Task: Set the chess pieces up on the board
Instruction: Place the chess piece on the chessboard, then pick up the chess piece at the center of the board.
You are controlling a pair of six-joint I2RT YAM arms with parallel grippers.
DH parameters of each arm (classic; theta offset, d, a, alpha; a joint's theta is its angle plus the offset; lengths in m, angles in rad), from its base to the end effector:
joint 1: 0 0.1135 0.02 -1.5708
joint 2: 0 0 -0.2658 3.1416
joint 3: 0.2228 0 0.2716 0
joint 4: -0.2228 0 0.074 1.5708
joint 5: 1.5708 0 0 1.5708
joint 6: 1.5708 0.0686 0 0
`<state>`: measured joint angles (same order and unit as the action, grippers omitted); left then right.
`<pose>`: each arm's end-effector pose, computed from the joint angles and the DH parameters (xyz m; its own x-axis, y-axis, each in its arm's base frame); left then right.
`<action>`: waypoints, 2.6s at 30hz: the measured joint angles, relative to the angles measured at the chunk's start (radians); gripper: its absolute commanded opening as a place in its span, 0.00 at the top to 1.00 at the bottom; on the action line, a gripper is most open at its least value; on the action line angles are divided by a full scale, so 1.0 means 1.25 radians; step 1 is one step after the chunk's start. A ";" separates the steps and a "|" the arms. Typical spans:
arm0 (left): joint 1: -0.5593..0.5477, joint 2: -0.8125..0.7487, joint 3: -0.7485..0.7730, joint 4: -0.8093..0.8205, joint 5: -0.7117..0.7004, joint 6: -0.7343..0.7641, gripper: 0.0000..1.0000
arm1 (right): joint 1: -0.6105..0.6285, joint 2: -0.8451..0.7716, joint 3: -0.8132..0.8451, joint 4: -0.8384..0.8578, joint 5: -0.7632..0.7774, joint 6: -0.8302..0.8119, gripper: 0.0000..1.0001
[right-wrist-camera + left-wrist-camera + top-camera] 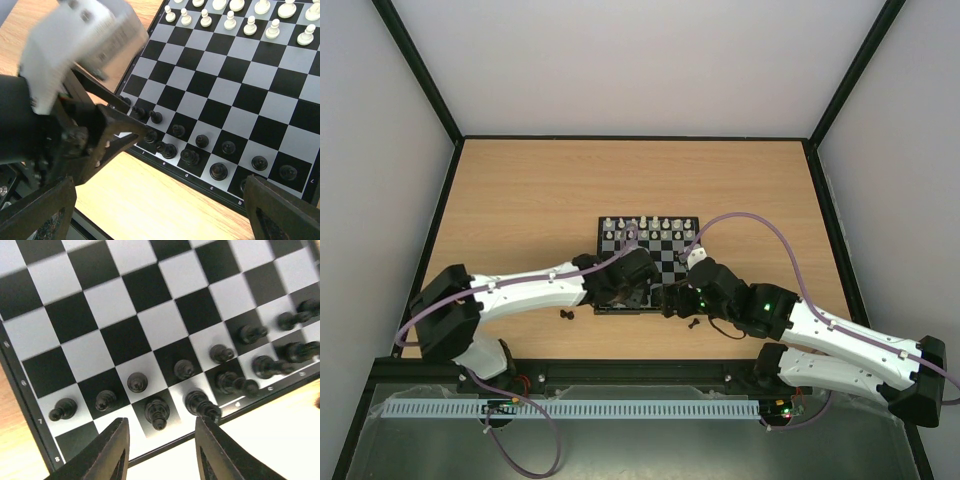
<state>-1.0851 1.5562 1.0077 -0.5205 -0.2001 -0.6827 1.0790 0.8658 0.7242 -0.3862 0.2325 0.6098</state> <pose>0.1714 -0.2955 0.1685 -0.8362 0.2596 -0.4831 0.3796 0.9097 -0.1683 0.1273 0.2041 0.2671 -0.6324 -0.0003 -0.7747 -0.4899 0.7748 0.3996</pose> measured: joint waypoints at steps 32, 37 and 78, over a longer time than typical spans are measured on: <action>0.038 -0.375 -0.266 -0.087 -0.095 -0.175 0.07 | -0.001 0.073 0.005 -0.009 -0.060 0.028 0.09; 0.067 -0.321 -0.271 -0.062 -0.079 -0.169 0.27 | -0.001 0.072 0.005 -0.009 -0.060 0.013 0.09; 0.092 -0.197 -0.282 -0.107 -0.032 -0.185 0.49 | -0.001 0.039 0.005 0.003 -0.101 -0.019 0.11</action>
<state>-0.9699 1.3106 0.6552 -0.6537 -0.2398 -0.9138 1.0775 0.9142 0.7300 -0.3828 0.1066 0.5858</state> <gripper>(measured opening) 0.526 0.894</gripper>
